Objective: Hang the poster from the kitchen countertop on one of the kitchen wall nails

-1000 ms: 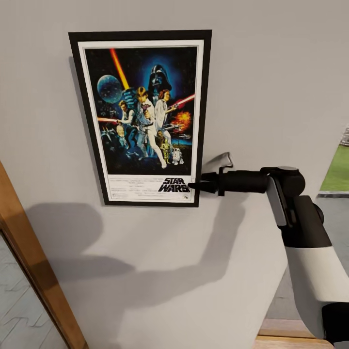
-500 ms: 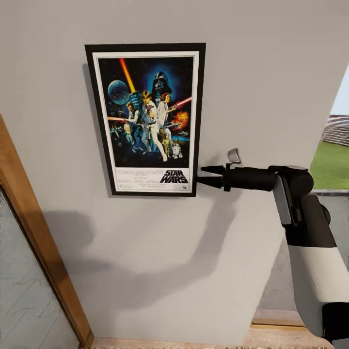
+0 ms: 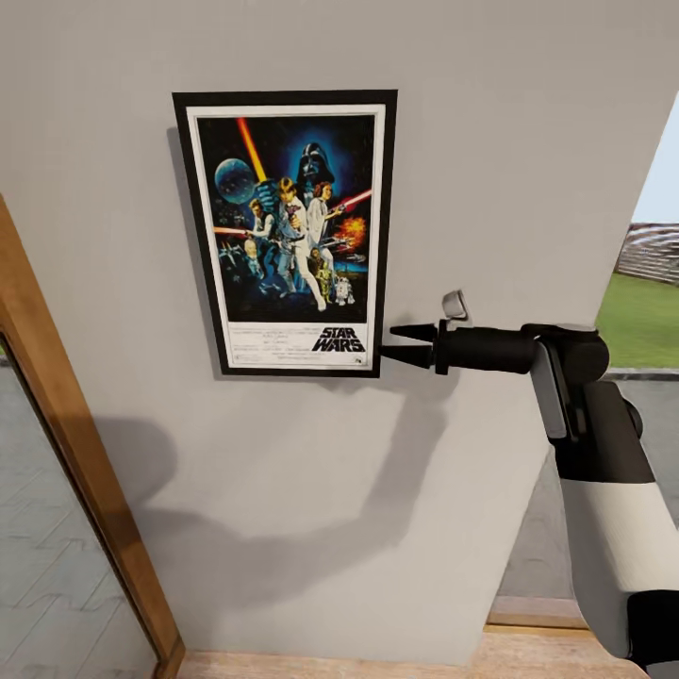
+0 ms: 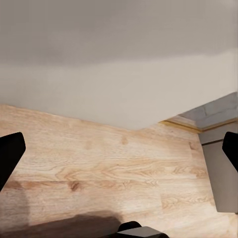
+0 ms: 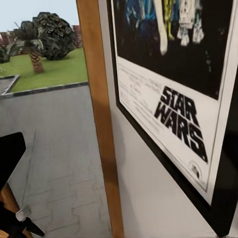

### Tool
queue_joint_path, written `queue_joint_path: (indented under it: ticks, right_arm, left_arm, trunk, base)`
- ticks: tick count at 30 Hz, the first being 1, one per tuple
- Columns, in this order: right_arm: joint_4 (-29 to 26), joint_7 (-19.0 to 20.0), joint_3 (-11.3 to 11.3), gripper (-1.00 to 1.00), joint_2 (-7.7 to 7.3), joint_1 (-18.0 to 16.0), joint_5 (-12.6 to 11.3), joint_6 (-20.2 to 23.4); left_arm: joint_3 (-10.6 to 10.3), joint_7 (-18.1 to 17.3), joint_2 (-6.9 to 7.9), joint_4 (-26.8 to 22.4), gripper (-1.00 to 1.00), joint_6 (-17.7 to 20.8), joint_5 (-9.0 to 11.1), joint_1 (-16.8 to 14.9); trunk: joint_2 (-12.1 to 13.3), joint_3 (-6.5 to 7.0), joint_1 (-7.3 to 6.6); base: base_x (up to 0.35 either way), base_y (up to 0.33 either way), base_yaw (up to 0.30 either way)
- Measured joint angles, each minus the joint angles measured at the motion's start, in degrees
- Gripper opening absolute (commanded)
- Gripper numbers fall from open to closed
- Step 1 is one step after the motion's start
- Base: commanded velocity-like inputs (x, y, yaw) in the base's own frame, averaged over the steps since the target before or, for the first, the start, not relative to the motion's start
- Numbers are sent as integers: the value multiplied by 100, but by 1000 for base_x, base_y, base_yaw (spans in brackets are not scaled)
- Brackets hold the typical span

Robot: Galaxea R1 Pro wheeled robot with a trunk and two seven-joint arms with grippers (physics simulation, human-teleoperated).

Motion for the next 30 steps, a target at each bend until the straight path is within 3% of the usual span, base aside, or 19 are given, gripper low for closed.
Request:
queue_joint_path:
  ticks: [11, 15, 16, 17, 18, 20, 21, 22, 24, 27, 28, 30]
  right_arm:
    - [0, 3, 0, 100, 0, 81, 0, -6]
    - [-60, 93, -20, 100, -4, 401, -2, -52]
    - [-104, 195, -27, 100, -6, 558, 1, -91]
    - [-167, 626, -302, 100, -12, 1168, -8, -656]
    - [-174, 749, -399, 100, -12, 1695, -3, -903]
    - [-179, 898, -481, 100, -12, 1991, -6, -1181]
    - [-178, 1135, -545, 100, -12, 2540, -7, -1796]
    - [-167, 1168, -551, 100, -12, 3143, -5, -2000]
    - [-153, 1185, -552, 100, -11, 3223, -3, -2186]
    - [-110, 1194, -554, 100, -11, 3656, 7, -2513]
    - [273, 1185, -559, 100, -12, 4094, 11, -2939]
    - [799, 1181, -562, 100, -12, 4401, 17, -3346]
  left_arm:
    - [0, 0, 0, 0, 100, 0, 0, 0]
    - [0, 0, 0, 0, 100, 0, 0, 0]
    - [-1, 0, 0, 0, 100, 0, 1, 0]
    - [0, -1, 0, -1, 100, 0, 2, 0]
    - [-1, -1, 0, -1, 100, 0, 2, 0]
    - [-1, 0, 0, 0, 100, 0, 1, 0]
    - [4, 1, 0, 6, 100, 0, -2, -1]
    - [-2, -1, 0, 6, 100, 0, 2, 1]
    - [-1, 1, 0, 8, 100, 0, 1, 0]
    - [-1, 0, 0, 8, 100, 0, 1, 0]
    - [0, 2, -10, 11, 100, -1, 1, 0]
    - [3, 4, -25, 14, 100, 0, 2, 0]
  trunk:
    - [0, 0, 0]
    - [0, 0, 0]
    - [0, -1, 0]
    - [-3, -1, -1]
    - [2, -2, 1]
    - [0, -1, 0]
    - [7, 2, 5]
    - [-2, -2, 1]
    - [0, 0, 3]
    - [0, 0, 4]
    - [-1, -1, 2]
    - [-1, -1, 1]
  base:
    - [0, 0, 0]
    - [0, 0, 0]
    - [0, 0, 0]
    - [0, 0, 0]
    - [0, 0, 0]
    - [-103, 0, 0]
    - [-254, 0, 0]
    - [-271, 0, 0]
    - [-290, 0, 0]
    - [-272, 0, 0]
    - [-150, 0, 0]
    - [-87, 0, 0]
